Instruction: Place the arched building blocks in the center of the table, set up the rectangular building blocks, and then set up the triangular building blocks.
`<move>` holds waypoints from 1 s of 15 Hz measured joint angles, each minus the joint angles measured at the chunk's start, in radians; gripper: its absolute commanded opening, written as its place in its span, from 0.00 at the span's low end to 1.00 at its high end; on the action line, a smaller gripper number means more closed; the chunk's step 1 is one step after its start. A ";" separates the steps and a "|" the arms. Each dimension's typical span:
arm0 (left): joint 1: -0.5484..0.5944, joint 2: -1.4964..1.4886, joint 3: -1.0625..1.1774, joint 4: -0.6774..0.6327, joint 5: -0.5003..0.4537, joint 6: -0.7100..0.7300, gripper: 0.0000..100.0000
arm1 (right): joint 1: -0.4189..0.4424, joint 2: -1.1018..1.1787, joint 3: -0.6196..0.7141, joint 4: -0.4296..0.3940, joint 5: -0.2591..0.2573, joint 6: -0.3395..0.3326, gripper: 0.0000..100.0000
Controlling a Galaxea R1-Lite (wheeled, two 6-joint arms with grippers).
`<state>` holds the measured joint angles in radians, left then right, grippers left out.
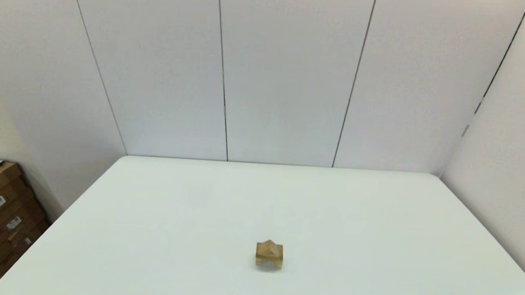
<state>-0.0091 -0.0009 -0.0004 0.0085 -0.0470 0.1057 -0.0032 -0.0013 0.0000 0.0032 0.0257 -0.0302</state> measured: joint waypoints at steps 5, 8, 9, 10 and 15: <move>0.000 0.000 0.000 -0.002 0.048 -0.089 1.00 | 0.000 0.000 0.000 0.000 0.000 0.000 1.00; 0.000 0.000 0.000 -0.002 0.048 -0.090 1.00 | 0.000 0.000 0.000 0.000 0.000 0.000 1.00; 0.000 0.000 0.000 -0.002 0.048 -0.090 1.00 | 0.000 0.000 0.000 0.000 0.000 0.000 1.00; 0.000 0.000 0.000 -0.002 0.048 -0.090 1.00 | 0.000 0.000 0.000 0.000 0.000 0.000 1.00; 0.000 0.000 0.000 -0.003 0.048 -0.091 1.00 | 0.000 0.000 0.000 0.000 0.000 0.000 1.00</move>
<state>-0.0091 -0.0004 0.0000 0.0057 0.0013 0.0149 -0.0032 -0.0013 0.0000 0.0032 0.0253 -0.0302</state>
